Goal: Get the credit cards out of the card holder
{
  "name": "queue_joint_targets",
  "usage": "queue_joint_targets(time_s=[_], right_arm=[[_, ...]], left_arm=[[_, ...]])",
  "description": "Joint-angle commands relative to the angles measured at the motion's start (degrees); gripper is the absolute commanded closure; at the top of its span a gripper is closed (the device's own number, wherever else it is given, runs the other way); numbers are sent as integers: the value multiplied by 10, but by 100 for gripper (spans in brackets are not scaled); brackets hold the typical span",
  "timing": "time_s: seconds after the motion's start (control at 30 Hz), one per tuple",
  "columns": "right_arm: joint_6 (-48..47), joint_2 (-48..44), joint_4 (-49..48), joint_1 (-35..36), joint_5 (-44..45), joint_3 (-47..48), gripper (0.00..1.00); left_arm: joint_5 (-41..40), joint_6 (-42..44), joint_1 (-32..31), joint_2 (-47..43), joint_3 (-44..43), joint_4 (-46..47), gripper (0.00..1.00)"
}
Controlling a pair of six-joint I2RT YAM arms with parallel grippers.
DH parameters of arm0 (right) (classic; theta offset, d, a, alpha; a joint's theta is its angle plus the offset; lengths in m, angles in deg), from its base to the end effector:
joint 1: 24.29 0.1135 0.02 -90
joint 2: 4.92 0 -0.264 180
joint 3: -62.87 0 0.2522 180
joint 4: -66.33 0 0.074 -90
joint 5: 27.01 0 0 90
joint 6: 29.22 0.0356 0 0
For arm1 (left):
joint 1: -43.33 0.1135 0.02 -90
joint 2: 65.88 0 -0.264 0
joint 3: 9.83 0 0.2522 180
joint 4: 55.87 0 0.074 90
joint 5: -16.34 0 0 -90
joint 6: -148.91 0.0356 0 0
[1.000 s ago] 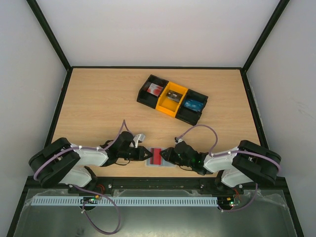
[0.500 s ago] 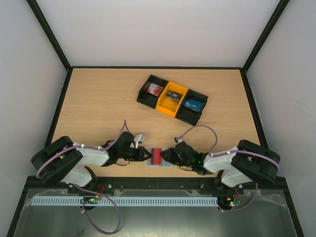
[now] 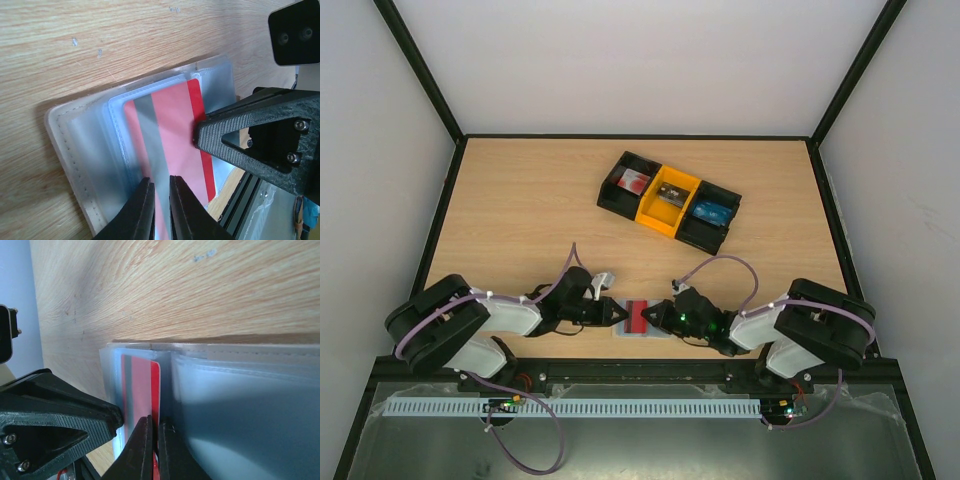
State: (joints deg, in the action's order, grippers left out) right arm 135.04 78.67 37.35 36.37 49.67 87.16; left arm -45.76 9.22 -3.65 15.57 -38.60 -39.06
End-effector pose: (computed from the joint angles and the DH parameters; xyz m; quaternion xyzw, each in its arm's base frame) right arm 0.0973 0.1898 0.1041 0.0447 0.8623 0.4950 0.0965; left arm 0.1373 -0.1716 0.1122 0.0892 0.8666 -0.4726 0.1332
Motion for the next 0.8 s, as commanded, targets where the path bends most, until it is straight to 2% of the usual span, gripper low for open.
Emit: queue_joint_targets(time_s=[0.0,0.23,0.37,0.4,0.5,0.77], right_arm=[[2,2,-16,3,-13,-8,98],[-8,-35,32,4,13,-11,98],[-11,-52,49,4,19,-14,88],[-10,-57,49,4,20,-14,88],[-13,-72,52,3,26,-19,97],[-19,-124,58,3,74,-42,98]], left_arm=[[-10,14,-2,14,4,-6,87],[-11,16,-2,23,6,1,87],[-7,13,-2,30,6,8,87],[-6,12,-2,31,6,10,87],[-6,10,-2,31,8,12,87],[-1,9,-2,31,4,11,87]])
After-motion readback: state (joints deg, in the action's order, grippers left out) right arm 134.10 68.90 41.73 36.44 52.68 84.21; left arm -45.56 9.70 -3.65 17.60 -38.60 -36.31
